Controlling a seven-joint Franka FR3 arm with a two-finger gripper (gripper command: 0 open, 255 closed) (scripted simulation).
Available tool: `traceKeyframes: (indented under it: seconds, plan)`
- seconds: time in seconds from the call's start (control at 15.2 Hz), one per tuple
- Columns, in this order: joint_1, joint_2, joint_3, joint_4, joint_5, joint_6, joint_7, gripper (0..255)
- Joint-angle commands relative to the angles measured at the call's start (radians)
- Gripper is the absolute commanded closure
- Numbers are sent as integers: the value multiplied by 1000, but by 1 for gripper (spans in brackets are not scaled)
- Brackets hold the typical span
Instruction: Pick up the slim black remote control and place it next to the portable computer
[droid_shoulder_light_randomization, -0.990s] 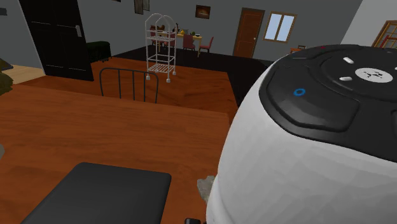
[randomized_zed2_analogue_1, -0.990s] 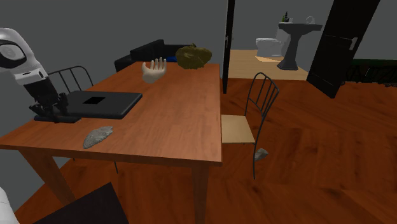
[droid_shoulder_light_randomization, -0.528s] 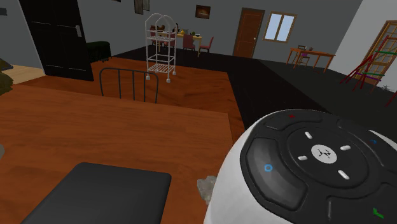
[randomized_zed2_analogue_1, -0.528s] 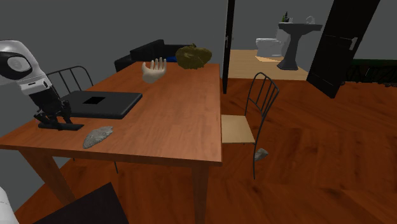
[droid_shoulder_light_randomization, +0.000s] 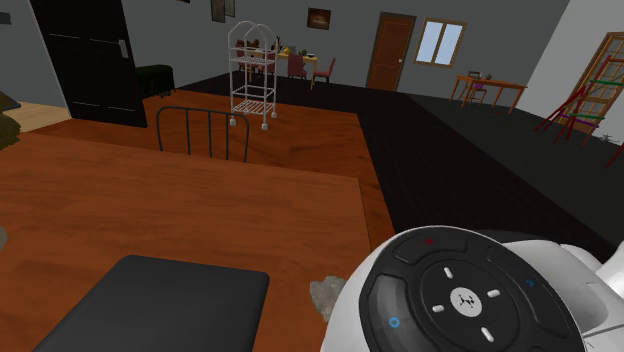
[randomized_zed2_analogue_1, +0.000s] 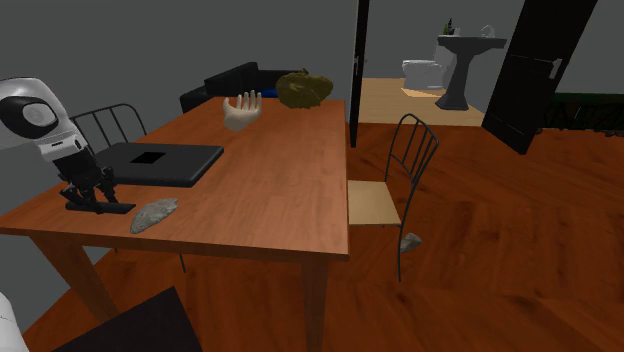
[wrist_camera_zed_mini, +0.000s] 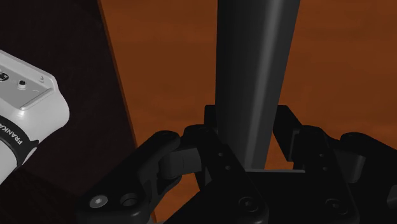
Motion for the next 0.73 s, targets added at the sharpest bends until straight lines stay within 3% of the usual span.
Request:
traceKeyframes:
  seconds: [0.0, 0.26, 0.33, 0.66]
  plan:
    - [-1, 1, 1, -1, -1, 2, 1, 255]
    - [-1, 1, 1, -1, -1, 2, 1, 255]
    - [-1, 2, 1, -1, -1, 2, 1, 0]
    - [-1, 2, 1, -1, -1, 2, 1, 0]
